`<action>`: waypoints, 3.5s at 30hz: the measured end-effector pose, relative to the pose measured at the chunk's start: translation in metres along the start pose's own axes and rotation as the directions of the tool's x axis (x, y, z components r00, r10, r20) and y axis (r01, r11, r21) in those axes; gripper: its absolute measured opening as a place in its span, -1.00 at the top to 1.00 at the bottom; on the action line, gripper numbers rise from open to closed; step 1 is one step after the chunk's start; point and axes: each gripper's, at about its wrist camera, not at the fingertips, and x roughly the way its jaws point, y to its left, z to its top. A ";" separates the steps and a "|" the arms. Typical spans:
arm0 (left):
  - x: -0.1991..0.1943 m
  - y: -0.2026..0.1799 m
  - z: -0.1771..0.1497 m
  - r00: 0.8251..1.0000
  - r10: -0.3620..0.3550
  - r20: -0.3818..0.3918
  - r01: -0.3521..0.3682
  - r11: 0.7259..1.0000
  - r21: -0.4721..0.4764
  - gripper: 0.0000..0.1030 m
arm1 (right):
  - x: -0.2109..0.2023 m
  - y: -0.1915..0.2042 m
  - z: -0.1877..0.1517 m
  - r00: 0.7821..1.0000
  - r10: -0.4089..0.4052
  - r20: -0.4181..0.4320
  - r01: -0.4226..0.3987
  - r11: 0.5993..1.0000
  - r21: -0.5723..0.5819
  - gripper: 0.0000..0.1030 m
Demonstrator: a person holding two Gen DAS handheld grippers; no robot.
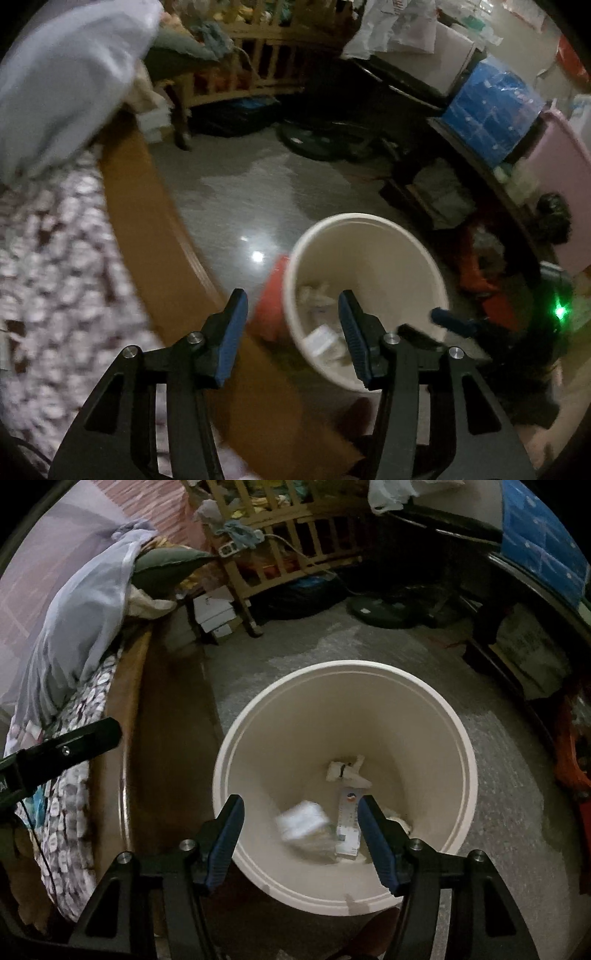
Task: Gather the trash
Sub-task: 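Move both open tools back to the trash pile on the bed, then grasp the green-and-white Watermelon Frost box with the right tool while the left tool approaches crumpled beige paper, then grasp the crumpled beige paper with the left tool while the right tool holds the box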
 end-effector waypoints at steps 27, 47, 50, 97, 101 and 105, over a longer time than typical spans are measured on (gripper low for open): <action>-0.133 0.174 -0.080 0.923 0.369 0.106 -0.344 0.918 -0.198 0.04 | -0.021 0.204 -0.009 0.983 0.178 0.051 -0.154 0.938 -0.311 -0.25; -0.190 0.332 -0.206 0.889 0.454 -0.059 -0.431 0.787 -0.440 0.04 | 0.030 0.365 -0.039 0.950 0.287 -0.125 -0.310 0.798 -0.516 -0.33; -0.189 0.339 -0.214 0.904 0.425 -0.054 -0.400 0.792 -0.462 0.04 | 0.042 0.386 -0.036 0.948 0.286 -0.137 -0.313 0.779 -0.543 -0.35; -0.186 0.325 -0.195 0.974 0.222 0.053 -0.185 0.904 -0.386 0.82 | 0.029 0.383 -0.044 0.983 0.176 -0.048 -0.155 0.670 -0.726 0.02; -0.191 0.301 -0.180 0.974 0.208 0.088 -0.167 0.926 -0.340 0.83 | 0.005 0.353 -0.037 0.979 0.205 -0.009 -0.157 0.721 -0.675 0.02; -0.195 0.281 -0.168 0.978 0.183 0.103 -0.142 0.938 -0.317 0.85 | -0.008 0.329 -0.036 0.973 0.231 0.002 -0.179 0.758 -0.627 0.02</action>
